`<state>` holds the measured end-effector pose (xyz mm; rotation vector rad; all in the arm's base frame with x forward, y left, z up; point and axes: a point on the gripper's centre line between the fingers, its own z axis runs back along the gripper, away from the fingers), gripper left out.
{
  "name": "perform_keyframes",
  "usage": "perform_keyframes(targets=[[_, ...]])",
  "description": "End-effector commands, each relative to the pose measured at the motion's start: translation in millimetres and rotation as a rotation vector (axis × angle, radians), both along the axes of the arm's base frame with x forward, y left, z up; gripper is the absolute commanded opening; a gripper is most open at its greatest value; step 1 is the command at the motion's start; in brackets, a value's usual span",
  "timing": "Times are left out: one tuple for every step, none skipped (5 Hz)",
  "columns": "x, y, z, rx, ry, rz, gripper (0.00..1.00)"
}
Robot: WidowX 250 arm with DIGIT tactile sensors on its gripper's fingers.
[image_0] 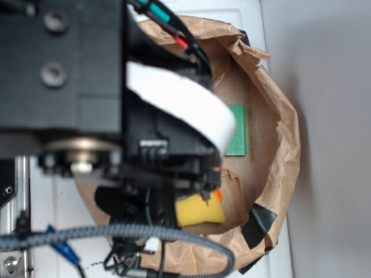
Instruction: Grab the carrot.
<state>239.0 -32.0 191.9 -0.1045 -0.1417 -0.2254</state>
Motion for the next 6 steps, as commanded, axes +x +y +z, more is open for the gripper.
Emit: perform_keyframes(targets=[[1.5, -1.2, 9.1, -0.002, -0.036, 0.003, 1.0], [6.6, -4.8, -24.7, 0.054, -0.043, 0.028, 1.0], [18.0, 2.7, -41.3, 0.049, -0.047, 0.054, 1.0], [32.5, 13.6, -58.4, 0.027, -0.055, 0.084, 1.0], [48.1, 18.5, -82.6, 0.071, -0.066, 0.122, 1.0], [56.8, 20.4, -97.6, 0.105, -0.052, 0.125, 1.0]])
